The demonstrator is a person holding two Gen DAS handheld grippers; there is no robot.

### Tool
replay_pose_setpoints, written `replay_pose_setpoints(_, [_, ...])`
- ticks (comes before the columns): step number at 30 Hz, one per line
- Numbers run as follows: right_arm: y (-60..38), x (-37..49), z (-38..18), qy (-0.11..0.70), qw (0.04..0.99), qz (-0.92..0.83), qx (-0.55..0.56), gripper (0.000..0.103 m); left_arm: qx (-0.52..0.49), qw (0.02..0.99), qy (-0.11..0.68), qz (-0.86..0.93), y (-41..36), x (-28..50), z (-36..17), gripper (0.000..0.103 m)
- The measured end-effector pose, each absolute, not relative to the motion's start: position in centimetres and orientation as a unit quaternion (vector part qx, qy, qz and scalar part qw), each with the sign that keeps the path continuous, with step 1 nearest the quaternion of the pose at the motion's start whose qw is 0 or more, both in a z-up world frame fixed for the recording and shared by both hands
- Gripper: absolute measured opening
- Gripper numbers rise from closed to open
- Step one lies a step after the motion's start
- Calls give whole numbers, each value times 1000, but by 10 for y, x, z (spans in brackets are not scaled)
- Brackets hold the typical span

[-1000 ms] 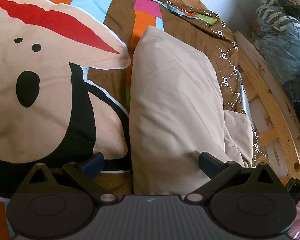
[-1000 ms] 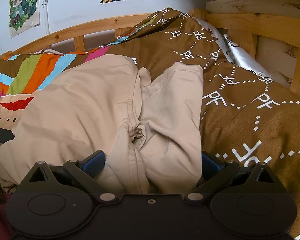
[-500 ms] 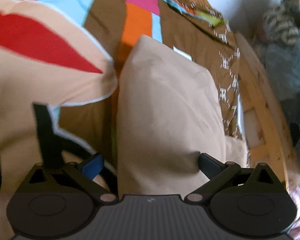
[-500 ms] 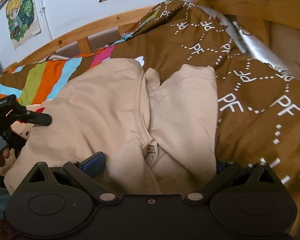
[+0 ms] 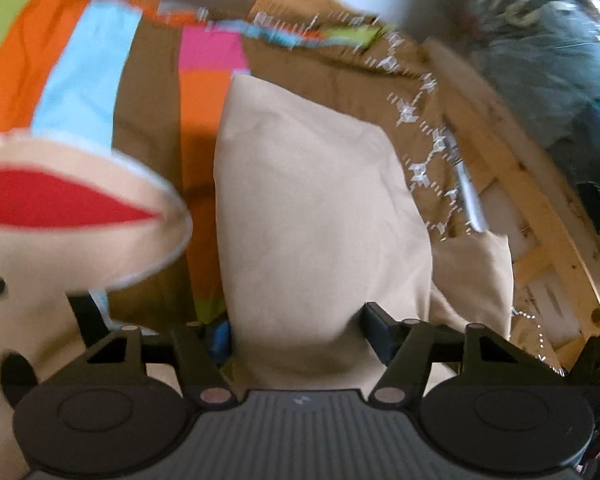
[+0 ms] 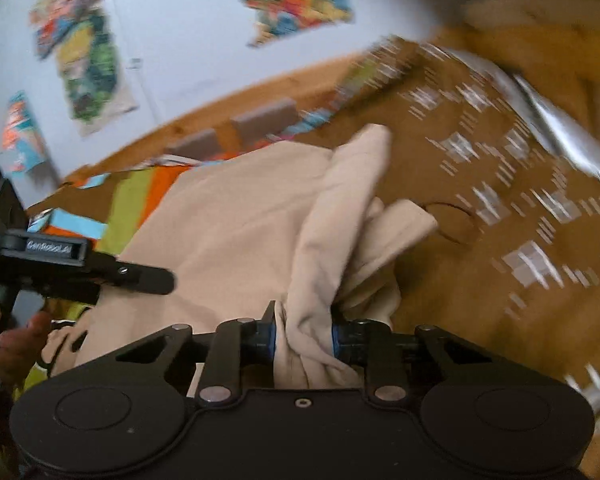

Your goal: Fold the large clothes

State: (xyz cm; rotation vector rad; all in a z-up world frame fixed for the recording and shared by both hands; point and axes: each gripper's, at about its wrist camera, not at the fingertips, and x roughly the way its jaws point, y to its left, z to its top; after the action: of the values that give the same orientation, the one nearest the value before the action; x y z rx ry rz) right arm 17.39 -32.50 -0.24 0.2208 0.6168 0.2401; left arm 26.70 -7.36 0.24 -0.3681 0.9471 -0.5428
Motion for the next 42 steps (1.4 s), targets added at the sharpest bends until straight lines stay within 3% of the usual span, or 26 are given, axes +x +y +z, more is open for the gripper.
replay_pose_setpoints(5, [-290, 204, 12, 264, 940, 159, 146, 25, -144, 875, 406, -222, -35, 264, 45, 68])
replay_pose_setpoints(10, [-246, 245, 9, 290, 917, 190, 199, 26, -127, 893, 400, -164, 16, 276, 64, 70])
replay_pose_setpoints(15, [-223, 262, -20, 342, 912, 174, 142, 41, -112, 871, 468, -97, 52, 290, 15, 74])
replay_pose_setpoints(18, [-234, 255, -28, 341, 919, 150, 127, 54, -142, 881, 446, -77, 64, 283, -8, 79])
replay_pose_setpoints(24, [-253, 236, -26, 333, 926, 133, 116, 72, -99, 890, 440, -70, 48, 274, -5, 90])
replay_pose_setpoints(32, [-239, 199, 10, 277, 945, 159, 65, 98, -135, 900, 413, -31, 42, 227, 24, 102])
replay_pose_setpoints(42, [-223, 128, 70, 207, 958, 192, 46, 102, -116, 933, 340, -2, 42, 116, 91, 102])
